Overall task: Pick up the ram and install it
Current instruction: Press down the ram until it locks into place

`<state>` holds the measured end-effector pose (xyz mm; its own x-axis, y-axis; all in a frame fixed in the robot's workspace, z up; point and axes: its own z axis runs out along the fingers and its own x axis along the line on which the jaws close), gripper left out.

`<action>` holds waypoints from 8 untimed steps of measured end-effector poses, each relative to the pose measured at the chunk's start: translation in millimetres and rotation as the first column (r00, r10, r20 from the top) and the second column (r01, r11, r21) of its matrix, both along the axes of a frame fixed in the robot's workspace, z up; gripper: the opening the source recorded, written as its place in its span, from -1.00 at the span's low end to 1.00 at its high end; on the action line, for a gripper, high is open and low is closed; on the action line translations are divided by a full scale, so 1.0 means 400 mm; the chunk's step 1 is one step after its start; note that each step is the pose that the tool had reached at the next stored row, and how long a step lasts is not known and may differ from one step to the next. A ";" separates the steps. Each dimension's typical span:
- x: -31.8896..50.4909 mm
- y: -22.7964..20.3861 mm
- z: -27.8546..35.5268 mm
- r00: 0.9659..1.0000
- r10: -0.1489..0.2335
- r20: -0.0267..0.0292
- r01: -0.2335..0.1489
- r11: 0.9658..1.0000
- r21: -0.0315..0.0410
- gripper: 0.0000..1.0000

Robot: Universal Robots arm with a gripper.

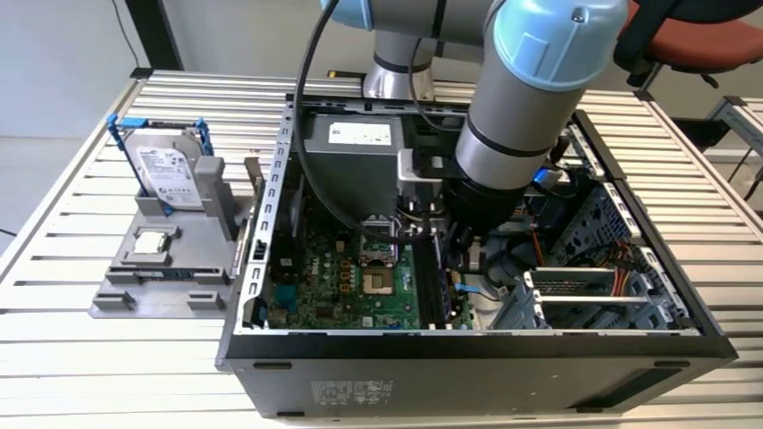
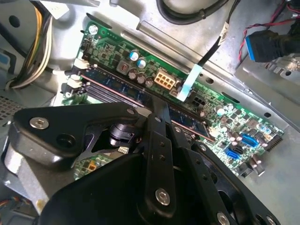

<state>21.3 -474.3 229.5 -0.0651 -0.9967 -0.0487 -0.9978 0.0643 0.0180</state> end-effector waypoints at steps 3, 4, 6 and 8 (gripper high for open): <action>-0.002 0.000 -0.013 1.000 0.000 0.000 0.000 1.000 -0.001 -1.00; -0.003 -0.001 -0.016 1.000 0.000 0.000 0.000 1.000 -0.002 -1.00; -0.004 -0.001 -0.026 1.000 0.000 0.000 0.000 1.000 -0.002 -1.00; -0.004 -0.001 -0.028 1.000 0.000 0.000 0.000 1.000 -0.002 -1.00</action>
